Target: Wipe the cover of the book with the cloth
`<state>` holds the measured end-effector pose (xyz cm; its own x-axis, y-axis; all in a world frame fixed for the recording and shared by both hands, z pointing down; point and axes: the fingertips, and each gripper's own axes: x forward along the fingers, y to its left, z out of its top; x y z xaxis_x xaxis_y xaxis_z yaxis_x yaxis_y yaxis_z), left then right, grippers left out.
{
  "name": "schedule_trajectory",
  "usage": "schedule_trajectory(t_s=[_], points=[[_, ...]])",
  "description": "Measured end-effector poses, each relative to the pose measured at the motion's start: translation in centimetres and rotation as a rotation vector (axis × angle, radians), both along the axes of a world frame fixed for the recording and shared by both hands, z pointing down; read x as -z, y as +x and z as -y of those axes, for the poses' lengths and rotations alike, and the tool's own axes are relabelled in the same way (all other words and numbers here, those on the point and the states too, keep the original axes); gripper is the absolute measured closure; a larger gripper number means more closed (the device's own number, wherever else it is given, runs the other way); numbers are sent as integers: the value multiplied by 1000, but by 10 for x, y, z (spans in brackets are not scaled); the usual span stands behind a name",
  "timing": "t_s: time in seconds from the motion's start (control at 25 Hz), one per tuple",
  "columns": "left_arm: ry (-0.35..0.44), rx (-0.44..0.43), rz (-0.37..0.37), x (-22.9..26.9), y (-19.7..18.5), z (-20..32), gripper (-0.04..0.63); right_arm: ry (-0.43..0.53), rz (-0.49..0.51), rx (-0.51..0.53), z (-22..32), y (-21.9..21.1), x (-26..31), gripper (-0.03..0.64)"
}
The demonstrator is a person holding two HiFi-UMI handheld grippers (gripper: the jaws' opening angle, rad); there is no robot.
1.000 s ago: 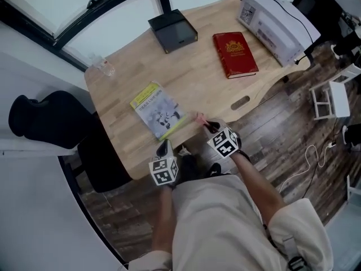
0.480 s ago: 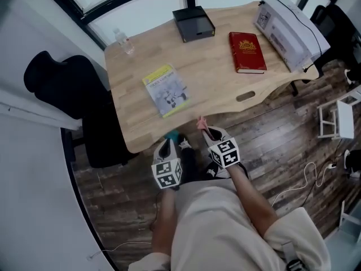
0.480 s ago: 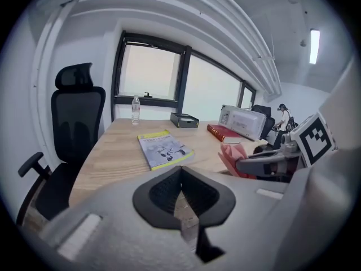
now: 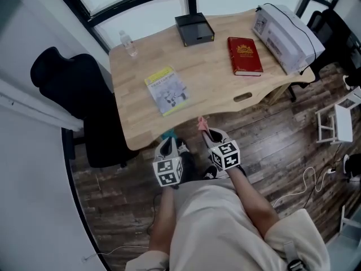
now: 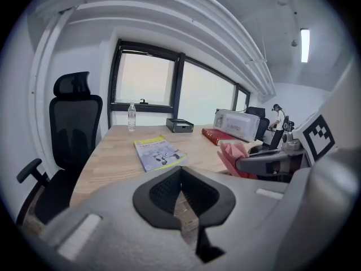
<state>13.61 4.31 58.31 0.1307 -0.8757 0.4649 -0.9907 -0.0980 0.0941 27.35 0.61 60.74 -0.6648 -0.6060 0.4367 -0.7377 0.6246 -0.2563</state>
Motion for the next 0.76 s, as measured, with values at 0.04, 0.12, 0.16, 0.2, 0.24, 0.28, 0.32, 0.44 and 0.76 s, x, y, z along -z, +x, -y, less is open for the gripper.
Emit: schedule_trajectory(t_s=[0.04,0.12,0.16,0.2,0.24,0.28,0.32,0.44,0.76], points=[[1,-7,3,1,1,0,589,7,3,1,0,-1,2,584],[5,-14,9,3,2,0,589,17,12,2,-1,-2,6,584],[8,-16,11,4,2,0,589,23,16,4,-2,-2,8,584],[11,-18,12,4,3,0,589,27,19,5,-3,-2,9,584],[15,-18,14,6,3,0,589,29,21,4,-5,-2,11,584],[19,-18,18,7,3,0,589,30,22,3,-6,-2,11,584],[23,-22,25,8,4,1,589,31,19,4,-8,-2,12,584],[29,-53,52,9,12,4,589,39,8,18,-11,-3,13,584],[13,-25,51,0,8,-7,589,17,24,9,-22,-3,10,584]])
